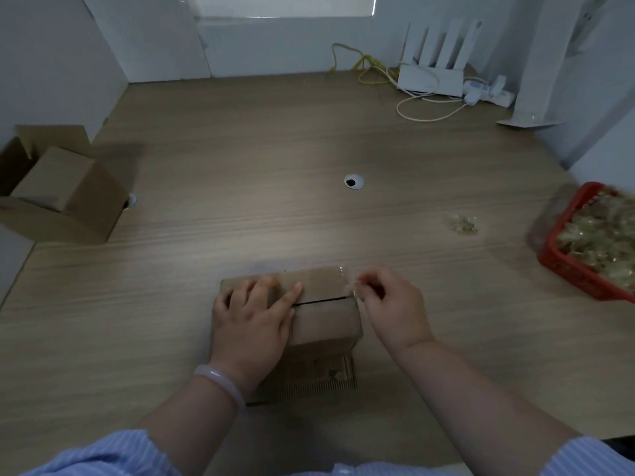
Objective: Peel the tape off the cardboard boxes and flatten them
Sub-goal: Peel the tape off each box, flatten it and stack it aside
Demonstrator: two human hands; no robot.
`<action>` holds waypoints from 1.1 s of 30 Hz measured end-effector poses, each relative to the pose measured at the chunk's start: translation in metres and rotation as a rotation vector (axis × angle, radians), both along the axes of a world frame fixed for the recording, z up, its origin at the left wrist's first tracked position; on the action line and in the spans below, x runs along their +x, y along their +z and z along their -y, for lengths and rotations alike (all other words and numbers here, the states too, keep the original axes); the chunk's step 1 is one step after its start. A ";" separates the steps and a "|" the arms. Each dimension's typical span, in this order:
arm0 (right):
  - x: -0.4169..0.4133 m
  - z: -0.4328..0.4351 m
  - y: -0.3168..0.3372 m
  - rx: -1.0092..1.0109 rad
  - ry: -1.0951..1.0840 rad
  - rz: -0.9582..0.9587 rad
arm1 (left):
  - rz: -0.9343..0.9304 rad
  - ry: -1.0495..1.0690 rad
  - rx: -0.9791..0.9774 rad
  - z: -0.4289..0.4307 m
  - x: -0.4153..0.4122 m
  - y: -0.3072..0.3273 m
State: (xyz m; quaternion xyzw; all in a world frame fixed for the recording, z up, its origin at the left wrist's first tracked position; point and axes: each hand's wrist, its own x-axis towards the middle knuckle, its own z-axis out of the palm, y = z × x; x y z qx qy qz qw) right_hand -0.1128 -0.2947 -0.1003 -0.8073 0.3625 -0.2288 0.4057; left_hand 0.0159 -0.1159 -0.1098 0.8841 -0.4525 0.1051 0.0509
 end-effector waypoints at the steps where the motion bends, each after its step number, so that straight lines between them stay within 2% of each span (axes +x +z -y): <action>1: -0.002 -0.001 -0.002 0.154 -0.107 0.043 | 0.006 0.002 -0.010 0.001 -0.001 0.000; 3: -0.005 -0.004 -0.007 0.341 -0.220 0.092 | 0.018 0.001 -0.020 0.002 -0.001 -0.001; 7: -0.015 -0.012 -0.011 0.104 0.017 -0.120 | 0.019 0.003 -0.010 0.002 -0.001 -0.003; 11: -0.025 -0.013 -0.019 -0.021 0.182 -0.243 | -0.009 -0.007 -0.035 0.002 -0.001 -0.002; 13: -0.028 -0.010 -0.020 0.178 0.127 -0.250 | -0.028 -0.027 -0.057 0.001 0.000 -0.002; 15: -0.028 -0.008 -0.019 0.496 0.062 -0.131 | -0.055 -0.040 -0.072 -0.001 0.001 -0.003; 16: -0.027 -0.005 -0.017 0.577 0.039 -0.082 | -0.072 -0.048 -0.080 -0.001 0.002 -0.003; 22: 0.008 0.025 0.002 0.527 0.096 -0.141 | -0.131 -0.095 -0.103 -0.002 0.003 -0.002; 27: 0.038 0.037 0.004 0.561 0.155 -0.223 | -0.147 -0.106 -0.094 -0.003 0.005 -0.002; 33: 0.050 0.043 0.003 0.892 0.051 -0.159 | -0.190 -0.100 -0.057 -0.002 0.005 0.002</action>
